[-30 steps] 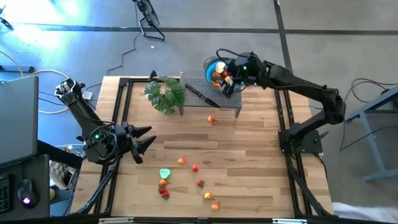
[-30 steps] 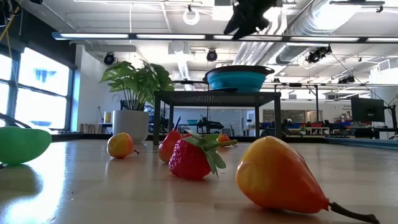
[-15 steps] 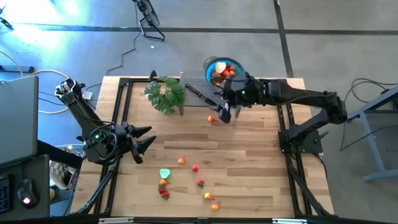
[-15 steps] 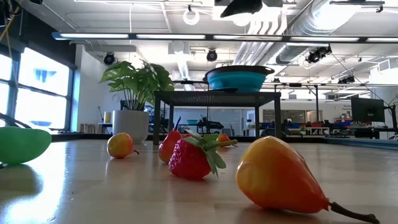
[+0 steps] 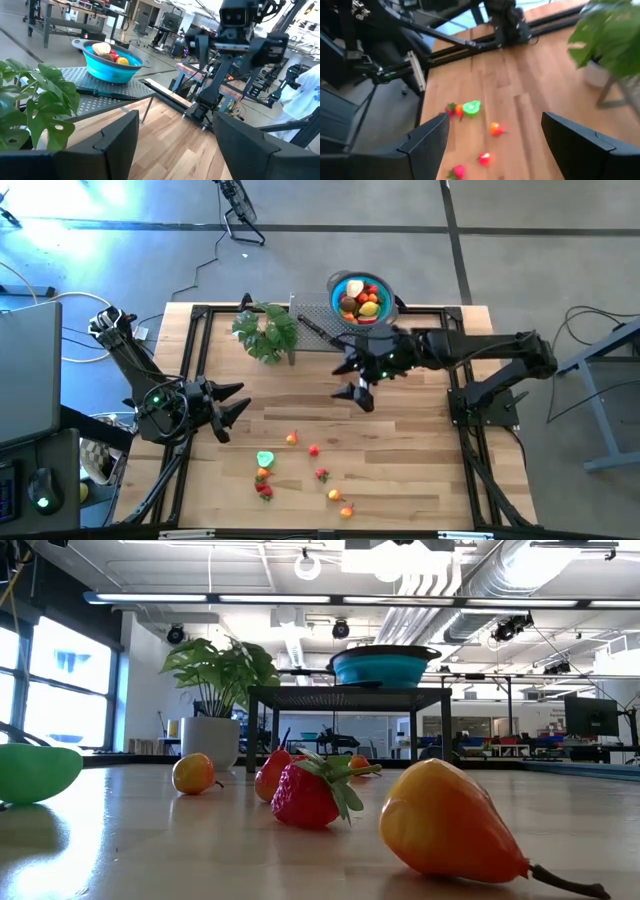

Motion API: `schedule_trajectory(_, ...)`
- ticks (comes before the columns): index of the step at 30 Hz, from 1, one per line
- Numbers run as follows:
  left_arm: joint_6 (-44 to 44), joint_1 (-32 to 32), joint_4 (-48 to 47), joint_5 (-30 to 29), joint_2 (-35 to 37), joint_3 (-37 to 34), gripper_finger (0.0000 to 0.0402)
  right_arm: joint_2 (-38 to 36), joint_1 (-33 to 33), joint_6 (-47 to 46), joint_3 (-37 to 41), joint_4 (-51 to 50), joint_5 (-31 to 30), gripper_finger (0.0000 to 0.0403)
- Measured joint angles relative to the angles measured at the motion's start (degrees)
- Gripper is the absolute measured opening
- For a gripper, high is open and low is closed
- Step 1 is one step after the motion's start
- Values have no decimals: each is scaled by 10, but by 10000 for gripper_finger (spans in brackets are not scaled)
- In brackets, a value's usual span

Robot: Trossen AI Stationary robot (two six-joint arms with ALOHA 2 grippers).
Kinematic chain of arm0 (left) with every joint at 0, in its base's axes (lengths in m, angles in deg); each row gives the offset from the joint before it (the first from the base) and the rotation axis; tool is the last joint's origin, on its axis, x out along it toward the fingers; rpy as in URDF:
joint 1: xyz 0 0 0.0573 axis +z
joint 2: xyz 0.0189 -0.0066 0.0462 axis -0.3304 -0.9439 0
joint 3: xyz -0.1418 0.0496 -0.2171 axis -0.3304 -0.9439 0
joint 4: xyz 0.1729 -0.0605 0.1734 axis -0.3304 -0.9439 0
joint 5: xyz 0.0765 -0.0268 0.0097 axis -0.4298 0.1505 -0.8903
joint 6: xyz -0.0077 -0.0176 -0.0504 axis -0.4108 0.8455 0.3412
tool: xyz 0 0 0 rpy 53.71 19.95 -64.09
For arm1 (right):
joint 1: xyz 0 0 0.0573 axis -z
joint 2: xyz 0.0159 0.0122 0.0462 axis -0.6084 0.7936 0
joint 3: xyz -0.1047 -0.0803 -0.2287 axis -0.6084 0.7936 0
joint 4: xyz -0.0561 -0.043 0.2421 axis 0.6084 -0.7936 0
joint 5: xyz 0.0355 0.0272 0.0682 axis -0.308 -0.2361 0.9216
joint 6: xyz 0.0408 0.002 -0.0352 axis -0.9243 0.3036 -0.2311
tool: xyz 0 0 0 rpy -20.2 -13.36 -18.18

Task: Pick & Place Fruit
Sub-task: Put the yellow pear in the blue bowl on the shelf

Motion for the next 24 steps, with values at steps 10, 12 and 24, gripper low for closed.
schedule_trajectory(10, 1, 0, -16, 4, 0, 0, 248, 32, -66, -70, 0, -32, -57, 310)
schedule_trajectory(12, 1, 0, -17, 4, 0, 0, 248, 35, -79, -86, -1, -41, -77, 310)
schedule_trajectory(24, 1, 0, -18, 8, 0, 0, 248, 35, -198, -257, 0, -144, -214, 277)
